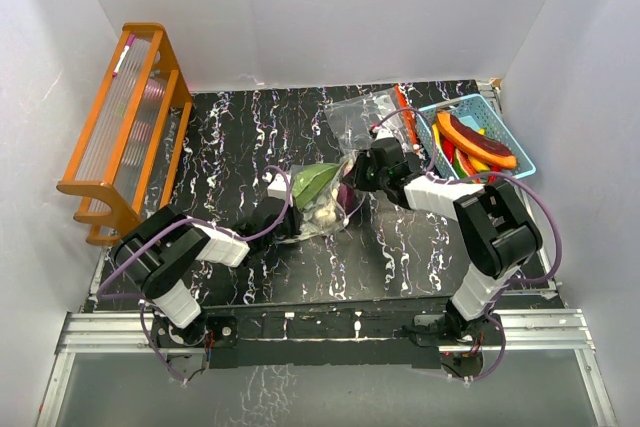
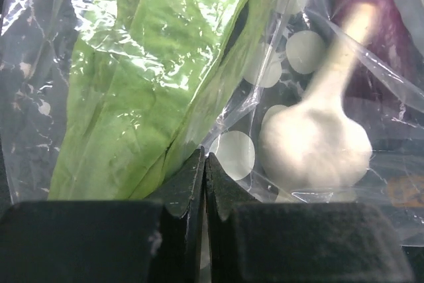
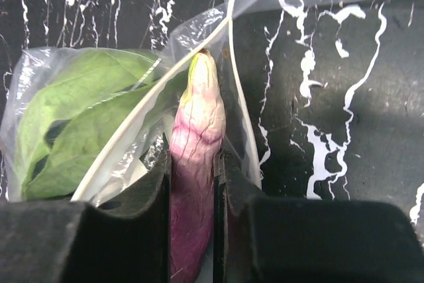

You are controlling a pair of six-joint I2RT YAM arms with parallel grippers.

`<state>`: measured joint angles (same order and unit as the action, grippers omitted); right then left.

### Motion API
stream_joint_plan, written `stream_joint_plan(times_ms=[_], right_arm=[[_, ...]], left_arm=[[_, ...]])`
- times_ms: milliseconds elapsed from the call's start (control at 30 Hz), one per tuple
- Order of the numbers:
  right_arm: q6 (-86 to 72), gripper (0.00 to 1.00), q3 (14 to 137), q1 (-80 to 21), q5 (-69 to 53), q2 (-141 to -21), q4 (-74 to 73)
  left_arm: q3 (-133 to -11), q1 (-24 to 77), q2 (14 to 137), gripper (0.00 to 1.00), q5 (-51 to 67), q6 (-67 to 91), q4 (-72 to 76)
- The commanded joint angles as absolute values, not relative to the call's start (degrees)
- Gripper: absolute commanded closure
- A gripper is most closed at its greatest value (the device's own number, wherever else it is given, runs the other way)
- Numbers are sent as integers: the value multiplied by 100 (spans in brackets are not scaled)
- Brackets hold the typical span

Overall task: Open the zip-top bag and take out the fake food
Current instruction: Pick up the fake vegetable from the zipper food storage bag, then place the fake vegetable in the bin.

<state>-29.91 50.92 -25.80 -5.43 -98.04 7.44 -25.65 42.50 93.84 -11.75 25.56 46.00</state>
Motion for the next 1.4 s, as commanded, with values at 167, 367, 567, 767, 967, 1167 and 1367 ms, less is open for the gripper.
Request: stream_joint_plan(times_ms=[167, 367, 567, 767, 967, 1167, 1367], right_arm=[[-2686, 92, 5650, -2151, -355, -8880, 476], [-2604, 92, 5784, -1057, -485, -8286, 383], [-2820, 92, 6205, 510, -695, -8214, 333], [-3297, 92, 6522, 1244, -52, -8552, 166], [-3605, 74, 5682, 1726, -221, -8355, 929], [-3548, 16, 5498, 1704, -681, -8060, 1033], [-3303, 20, 5262, 1281, -1130, -7433, 982]], left_arm=[[-2513, 4245, 9224, 100, -1316, 2446, 4385], [-2496, 4245, 9310, 100, -1317, 2465, 4451], [-2520, 4245, 9365, 100, -1239, 2461, 4482], [-2582, 4245, 9597, 100, -1124, 2547, 4664], [-2553, 4245, 9611, 100, -1192, 2501, 4663], [-2487, 4237, 9703, 100, -1183, 2514, 4820], [-2526, 4229, 9675, 100, -1102, 2505, 4860]])
